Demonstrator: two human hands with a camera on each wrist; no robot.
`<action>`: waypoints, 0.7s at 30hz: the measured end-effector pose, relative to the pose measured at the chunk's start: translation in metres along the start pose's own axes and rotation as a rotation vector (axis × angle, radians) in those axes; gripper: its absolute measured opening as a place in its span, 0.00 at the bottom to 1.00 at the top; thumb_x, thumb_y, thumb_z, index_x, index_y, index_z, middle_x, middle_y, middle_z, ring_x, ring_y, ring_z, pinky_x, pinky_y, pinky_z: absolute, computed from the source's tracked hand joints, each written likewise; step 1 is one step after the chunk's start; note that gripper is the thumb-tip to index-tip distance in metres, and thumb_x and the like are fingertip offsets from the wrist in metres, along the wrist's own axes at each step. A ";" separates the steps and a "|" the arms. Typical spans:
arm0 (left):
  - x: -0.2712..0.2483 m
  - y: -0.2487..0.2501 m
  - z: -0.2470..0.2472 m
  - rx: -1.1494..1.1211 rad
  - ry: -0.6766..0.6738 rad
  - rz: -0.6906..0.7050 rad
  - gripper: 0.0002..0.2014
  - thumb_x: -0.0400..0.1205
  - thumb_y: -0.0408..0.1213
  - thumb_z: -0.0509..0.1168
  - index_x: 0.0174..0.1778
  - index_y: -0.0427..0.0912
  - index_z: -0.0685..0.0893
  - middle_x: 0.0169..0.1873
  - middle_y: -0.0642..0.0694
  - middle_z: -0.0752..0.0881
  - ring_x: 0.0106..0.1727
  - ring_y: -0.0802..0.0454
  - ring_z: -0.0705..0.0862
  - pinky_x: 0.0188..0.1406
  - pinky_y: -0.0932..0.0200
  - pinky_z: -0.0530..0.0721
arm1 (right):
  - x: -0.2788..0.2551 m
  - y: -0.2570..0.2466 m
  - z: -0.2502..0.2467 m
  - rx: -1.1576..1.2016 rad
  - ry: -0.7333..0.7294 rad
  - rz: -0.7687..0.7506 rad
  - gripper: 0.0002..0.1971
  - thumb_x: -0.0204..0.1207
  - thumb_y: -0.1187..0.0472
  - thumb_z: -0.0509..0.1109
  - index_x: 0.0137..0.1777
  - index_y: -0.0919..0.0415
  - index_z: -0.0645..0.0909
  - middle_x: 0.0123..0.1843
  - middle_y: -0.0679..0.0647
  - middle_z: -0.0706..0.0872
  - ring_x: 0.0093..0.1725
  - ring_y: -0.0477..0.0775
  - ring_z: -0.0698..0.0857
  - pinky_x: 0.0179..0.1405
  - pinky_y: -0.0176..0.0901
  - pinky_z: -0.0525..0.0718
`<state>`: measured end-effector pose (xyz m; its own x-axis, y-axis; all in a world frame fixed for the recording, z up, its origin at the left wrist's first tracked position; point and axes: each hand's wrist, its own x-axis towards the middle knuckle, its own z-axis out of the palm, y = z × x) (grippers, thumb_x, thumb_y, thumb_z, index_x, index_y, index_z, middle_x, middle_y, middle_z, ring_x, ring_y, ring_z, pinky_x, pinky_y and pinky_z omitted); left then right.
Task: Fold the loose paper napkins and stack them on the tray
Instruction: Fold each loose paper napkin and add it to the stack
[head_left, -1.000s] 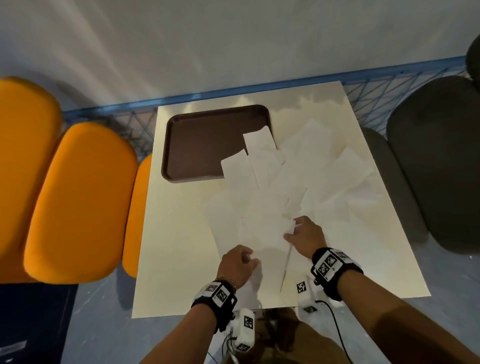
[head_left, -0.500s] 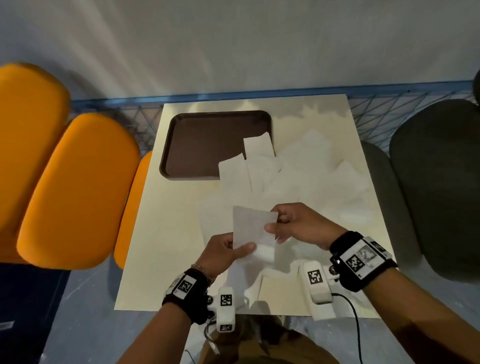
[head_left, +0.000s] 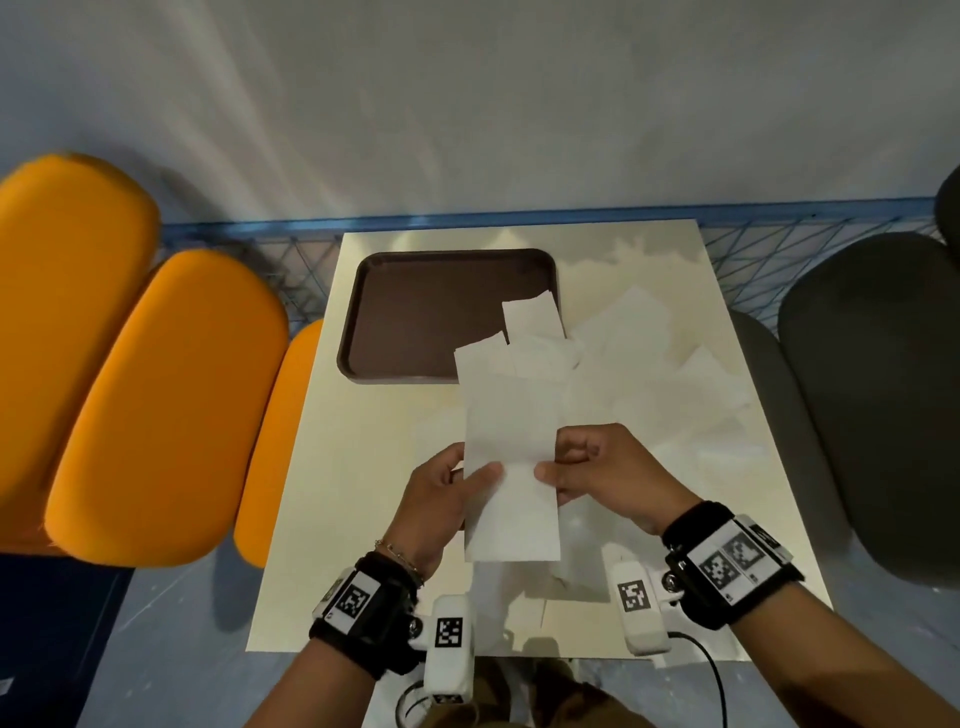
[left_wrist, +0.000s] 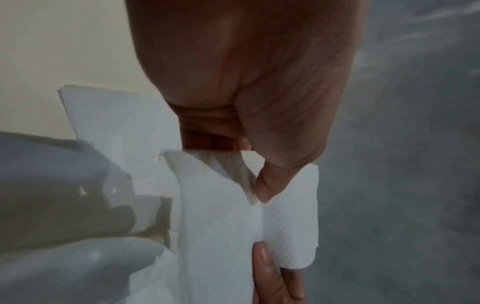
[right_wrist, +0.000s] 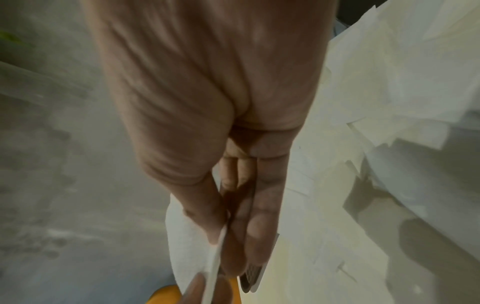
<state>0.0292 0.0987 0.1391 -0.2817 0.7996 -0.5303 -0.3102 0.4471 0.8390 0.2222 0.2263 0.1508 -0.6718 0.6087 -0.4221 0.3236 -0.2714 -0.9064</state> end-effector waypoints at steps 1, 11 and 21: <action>0.000 0.001 -0.004 -0.009 0.005 0.003 0.08 0.86 0.37 0.73 0.61 0.45 0.90 0.51 0.36 0.94 0.45 0.45 0.92 0.43 0.50 0.89 | 0.001 -0.001 0.003 0.000 0.017 -0.001 0.06 0.82 0.70 0.78 0.57 0.68 0.92 0.53 0.64 0.96 0.51 0.64 0.95 0.50 0.48 0.94; -0.003 0.009 -0.036 -0.048 -0.023 -0.018 0.08 0.87 0.31 0.68 0.49 0.43 0.93 0.45 0.42 0.91 0.39 0.45 0.83 0.32 0.59 0.81 | 0.003 -0.010 0.027 0.033 0.094 0.012 0.14 0.83 0.78 0.69 0.54 0.66 0.95 0.47 0.55 0.97 0.45 0.56 0.96 0.47 0.39 0.92; -0.004 0.016 -0.052 -0.240 -0.141 -0.186 0.26 0.83 0.60 0.68 0.74 0.51 0.83 0.61 0.40 0.92 0.52 0.35 0.90 0.26 0.49 0.89 | 0.005 -0.024 0.040 -0.188 0.199 -0.058 0.17 0.88 0.72 0.66 0.59 0.55 0.95 0.50 0.49 0.97 0.43 0.55 0.96 0.54 0.46 0.95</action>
<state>-0.0217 0.0811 0.1482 -0.0768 0.7686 -0.6350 -0.5545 0.4964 0.6679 0.1849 0.2057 0.1698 -0.5544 0.7590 -0.3414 0.4193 -0.0997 -0.9024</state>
